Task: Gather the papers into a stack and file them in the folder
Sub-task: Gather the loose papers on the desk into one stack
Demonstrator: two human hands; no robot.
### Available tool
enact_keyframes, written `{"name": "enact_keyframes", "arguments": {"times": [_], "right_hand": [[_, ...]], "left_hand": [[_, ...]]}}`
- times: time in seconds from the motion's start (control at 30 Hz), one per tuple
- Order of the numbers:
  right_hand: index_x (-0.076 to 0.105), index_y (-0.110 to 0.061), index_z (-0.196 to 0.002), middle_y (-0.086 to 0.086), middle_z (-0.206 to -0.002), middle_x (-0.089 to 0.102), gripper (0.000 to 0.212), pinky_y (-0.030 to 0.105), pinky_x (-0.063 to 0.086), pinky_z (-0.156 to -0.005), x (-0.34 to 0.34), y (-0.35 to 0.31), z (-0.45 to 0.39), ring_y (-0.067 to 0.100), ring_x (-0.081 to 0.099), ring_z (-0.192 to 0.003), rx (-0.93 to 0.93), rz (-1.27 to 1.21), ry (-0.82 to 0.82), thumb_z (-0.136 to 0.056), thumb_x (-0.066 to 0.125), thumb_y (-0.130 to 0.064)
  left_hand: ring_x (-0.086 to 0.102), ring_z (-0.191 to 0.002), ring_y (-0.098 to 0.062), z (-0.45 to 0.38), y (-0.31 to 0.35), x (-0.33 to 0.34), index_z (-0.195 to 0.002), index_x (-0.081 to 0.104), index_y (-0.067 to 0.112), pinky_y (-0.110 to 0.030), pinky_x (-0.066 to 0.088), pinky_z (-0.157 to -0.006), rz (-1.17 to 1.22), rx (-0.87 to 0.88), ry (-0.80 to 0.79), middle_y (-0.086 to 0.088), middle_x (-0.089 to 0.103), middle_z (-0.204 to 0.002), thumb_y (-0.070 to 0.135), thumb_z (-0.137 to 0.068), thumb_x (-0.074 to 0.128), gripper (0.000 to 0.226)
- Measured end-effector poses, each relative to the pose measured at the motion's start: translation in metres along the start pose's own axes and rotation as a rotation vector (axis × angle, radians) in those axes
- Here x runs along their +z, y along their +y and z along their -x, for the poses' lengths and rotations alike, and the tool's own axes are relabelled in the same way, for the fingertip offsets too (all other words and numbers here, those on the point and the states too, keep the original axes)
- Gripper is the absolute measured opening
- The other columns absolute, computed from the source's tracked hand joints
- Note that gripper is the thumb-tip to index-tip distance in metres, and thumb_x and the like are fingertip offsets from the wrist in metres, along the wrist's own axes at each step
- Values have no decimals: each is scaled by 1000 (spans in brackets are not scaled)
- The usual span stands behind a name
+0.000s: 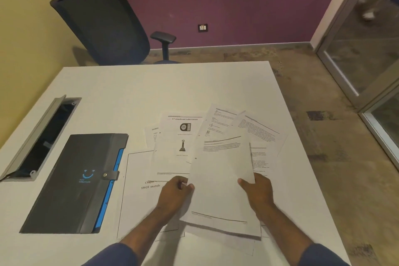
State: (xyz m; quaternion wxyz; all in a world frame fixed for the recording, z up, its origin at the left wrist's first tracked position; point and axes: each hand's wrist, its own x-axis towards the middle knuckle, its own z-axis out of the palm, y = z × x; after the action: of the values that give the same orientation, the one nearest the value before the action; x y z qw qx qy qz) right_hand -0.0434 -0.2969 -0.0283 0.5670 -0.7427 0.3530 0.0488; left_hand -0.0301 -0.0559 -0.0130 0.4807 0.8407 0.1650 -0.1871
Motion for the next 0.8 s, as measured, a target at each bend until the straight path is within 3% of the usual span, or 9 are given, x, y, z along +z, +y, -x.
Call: {"name": "enact_keyframes", "arguments": {"times": [0.1, 0.2, 0.3, 0.47, 0.6, 0.67, 0.73, 0.8], "right_hand": [[74, -16, -87, 6, -87, 76, 15, 46, 58, -76, -25, 18, -12, 29, 69, -79, -11, 220, 97, -76, 77, -26], [73, -12, -99, 12, -105, 68, 35, 46, 55, -81, -43, 37, -19, 36, 60, -97, -49, 619, 211, -77, 75, -39], [70, -16, -110, 9, -126, 57, 43, 46, 50, -88, -48, 49, -19, 38, 51, -109, -3, 713, 233, -77, 74, -44], [62, -13, -106, 15, -107, 64, 30, 46, 56, -79, -49, 45, -12, 36, 63, -88, -19, 418, 155, -78, 73, -19], [40, -15, -134, 14, -113, 63, 67, 38, 54, -82, -45, 33, -4, 32, 64, -89, -51, 119, 168, -78, 71, 3], [33, -11, -143, 9, -112, 57, 77, 32, 47, -84, -43, 24, -5, 26, 59, -91, 18, -25, 126, -78, 71, 6], [49, -3, -134, 11, -110, 65, 58, 32, 48, -82, -44, 18, -7, 27, 62, -89, 73, -101, 61, -80, 69, 7], [66, 2, -113, 10, -94, 72, 32, 34, 52, -78, -46, 15, -8, 29, 65, -83, 96, -135, 11, -82, 66, 7]], "left_hand": [[61, -81, -12, -1, 6, 27, -101, 63, 21, -22, 44, -70, -41, 3, -75, 9, 64, -84, 25, -84, 70, 19], [51, -69, -15, 2, 12, 51, -93, 53, 15, -28, 43, -69, -17, -13, -165, 4, 56, -78, 20, -79, 69, 23], [47, -69, -15, 6, 16, 69, -87, 47, 15, -29, 41, -67, -109, -4, -185, 3, 53, -80, 25, -77, 70, 27], [46, -63, -8, 17, 20, 82, -77, 44, 22, -24, 36, -54, -103, -61, -195, 7, 49, -73, 30, -77, 71, 28], [68, -93, -25, 16, 25, 83, -103, 64, 8, -34, 54, -77, -55, -98, -202, -6, 70, -102, 24, -79, 70, 29], [69, -89, -22, 15, 28, 79, -104, 70, 11, -30, 55, -76, -43, -69, -225, -5, 74, -103, 21, -81, 69, 25], [67, -81, -17, 14, 31, 74, -100, 71, 14, -24, 53, -69, -55, -24, -249, -2, 74, -97, 21, -82, 68, 19], [66, -78, -15, 10, 33, 68, -95, 70, 17, -23, 51, -65, -71, 23, -253, 1, 72, -91, 22, -82, 68, 14]]}}
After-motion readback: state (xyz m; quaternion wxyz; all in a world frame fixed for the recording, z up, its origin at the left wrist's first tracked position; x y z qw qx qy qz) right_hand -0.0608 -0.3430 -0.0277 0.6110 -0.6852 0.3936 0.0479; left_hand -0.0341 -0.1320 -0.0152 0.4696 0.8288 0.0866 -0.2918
